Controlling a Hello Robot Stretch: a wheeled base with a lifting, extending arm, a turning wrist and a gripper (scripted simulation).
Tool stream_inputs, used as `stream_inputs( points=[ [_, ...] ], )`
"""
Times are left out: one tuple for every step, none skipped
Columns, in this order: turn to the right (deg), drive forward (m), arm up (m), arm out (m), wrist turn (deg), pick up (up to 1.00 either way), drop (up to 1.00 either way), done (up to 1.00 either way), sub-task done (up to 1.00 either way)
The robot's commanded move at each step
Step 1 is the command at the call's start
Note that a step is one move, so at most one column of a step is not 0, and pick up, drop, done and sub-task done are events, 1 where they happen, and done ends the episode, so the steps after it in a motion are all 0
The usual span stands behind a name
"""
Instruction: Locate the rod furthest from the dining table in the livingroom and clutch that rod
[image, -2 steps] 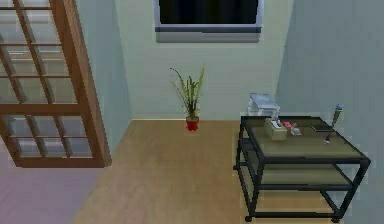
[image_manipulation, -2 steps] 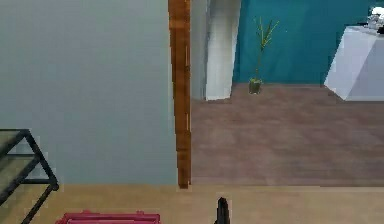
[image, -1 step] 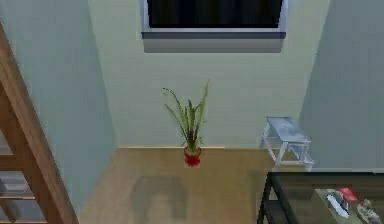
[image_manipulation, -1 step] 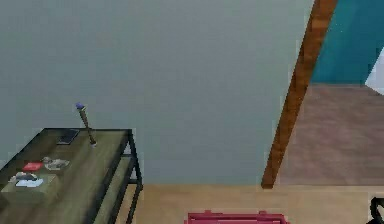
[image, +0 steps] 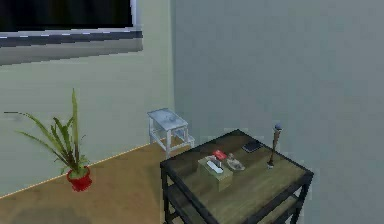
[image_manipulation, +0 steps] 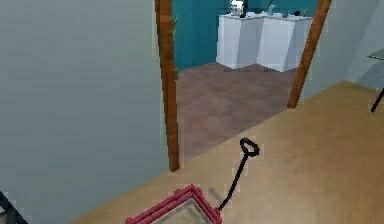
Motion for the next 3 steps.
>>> stream_inputs(
  points=[
    [0.0, 0.15, 0.0, 0.0, 0.0, 0.0, 0.0, 0.0, 0.0],
    [-45.0, 0.0, 0.0, 0.0, 0.0, 0.0, 0.0, 0.0, 0.0],
    [-12.0, 0.0, 0.0, 0.0, 0.0, 0.0, 0.0, 0.0, 0.0]
  ],
)
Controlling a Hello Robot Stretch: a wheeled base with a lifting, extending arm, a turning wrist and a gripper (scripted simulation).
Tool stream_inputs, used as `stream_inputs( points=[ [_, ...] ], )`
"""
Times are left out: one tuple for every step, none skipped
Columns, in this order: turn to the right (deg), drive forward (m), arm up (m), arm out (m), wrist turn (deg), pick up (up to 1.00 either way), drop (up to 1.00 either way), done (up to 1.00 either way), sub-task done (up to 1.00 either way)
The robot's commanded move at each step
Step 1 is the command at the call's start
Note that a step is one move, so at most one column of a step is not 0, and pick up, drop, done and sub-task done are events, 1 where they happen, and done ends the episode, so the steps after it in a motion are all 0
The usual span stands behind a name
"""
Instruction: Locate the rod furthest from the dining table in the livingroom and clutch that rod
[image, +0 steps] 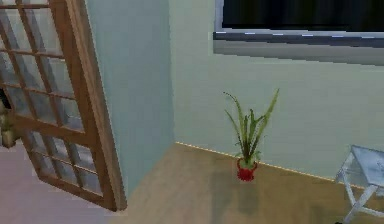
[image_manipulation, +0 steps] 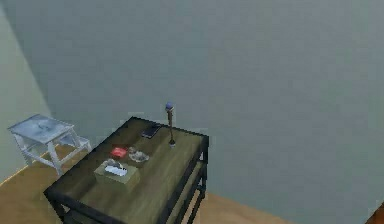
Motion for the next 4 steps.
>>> stream_inputs(
  points=[
    [-3.0, 0.0, 0.0, 0.0, 0.0, 0.0, 0.0, 0.0, 0.0],
    [45.0, 0.0, 0.0, 0.0, 0.0, 0.0, 0.0, 0.0, 0.0],
    [0.0, 0.2, 0.0, 0.0, 0.0, 0.0, 0.0, 0.0, 0.0],
    [-33.0, 0.0, 0.0, 0.0, 0.0, 0.0, 0.0, 0.0, 0.0]
  ],
)
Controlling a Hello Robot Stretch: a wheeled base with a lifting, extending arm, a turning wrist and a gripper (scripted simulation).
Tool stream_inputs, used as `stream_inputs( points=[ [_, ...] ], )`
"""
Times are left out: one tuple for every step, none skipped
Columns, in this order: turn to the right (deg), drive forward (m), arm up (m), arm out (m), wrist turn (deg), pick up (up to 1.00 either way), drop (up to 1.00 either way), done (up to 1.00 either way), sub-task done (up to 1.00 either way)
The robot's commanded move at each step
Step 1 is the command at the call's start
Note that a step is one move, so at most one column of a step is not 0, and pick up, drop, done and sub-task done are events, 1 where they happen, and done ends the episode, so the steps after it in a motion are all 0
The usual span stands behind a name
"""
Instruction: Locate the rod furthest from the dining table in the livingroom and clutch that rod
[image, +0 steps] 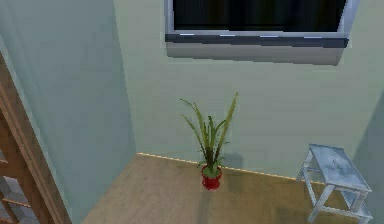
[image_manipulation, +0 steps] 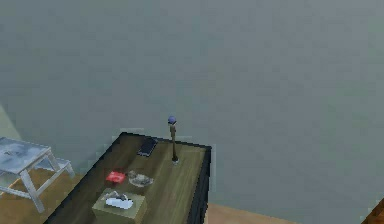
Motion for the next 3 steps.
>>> stream_inputs(
  points=[
    [0.0, 0.0, 0.5, 0.0, 0.0, 0.0, 0.0, 0.0, 0.0],
    [0.0, 0.0, 0.22, 0.0, 0.0, 0.0, 0.0, 0.0, 0.0],
    [0.0, 0.0, 0.0, 0.46, 0.0, 0.0, 0.0, 0.0, 0.0]
  ],
)
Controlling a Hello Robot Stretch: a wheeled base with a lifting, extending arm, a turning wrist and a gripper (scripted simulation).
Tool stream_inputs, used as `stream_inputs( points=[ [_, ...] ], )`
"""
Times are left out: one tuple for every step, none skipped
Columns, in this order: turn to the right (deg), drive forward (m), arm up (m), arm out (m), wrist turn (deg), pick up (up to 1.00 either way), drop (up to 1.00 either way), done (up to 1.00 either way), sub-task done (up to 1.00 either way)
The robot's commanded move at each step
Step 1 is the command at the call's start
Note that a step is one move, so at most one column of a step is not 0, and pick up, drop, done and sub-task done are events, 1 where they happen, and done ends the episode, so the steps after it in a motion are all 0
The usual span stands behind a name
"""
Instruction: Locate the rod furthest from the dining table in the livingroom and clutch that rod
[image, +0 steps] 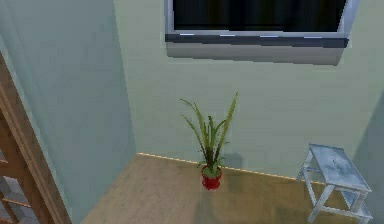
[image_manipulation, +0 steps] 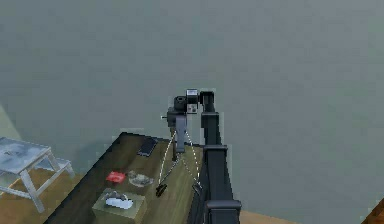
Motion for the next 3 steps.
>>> stream_inputs(
  points=[
    [0.0, 0.0, 0.0, 0.0, 45.0, 0.0, 0.0, 0.0, 0.0],
    [0.0, 0.0, 0.0, 0.0, 45.0, 0.0, 0.0, 0.0, 0.0],
    [0.0, 0.0, 0.0, 0.0, 45.0, 0.0, 0.0, 0.0, 0.0]
  ],
)
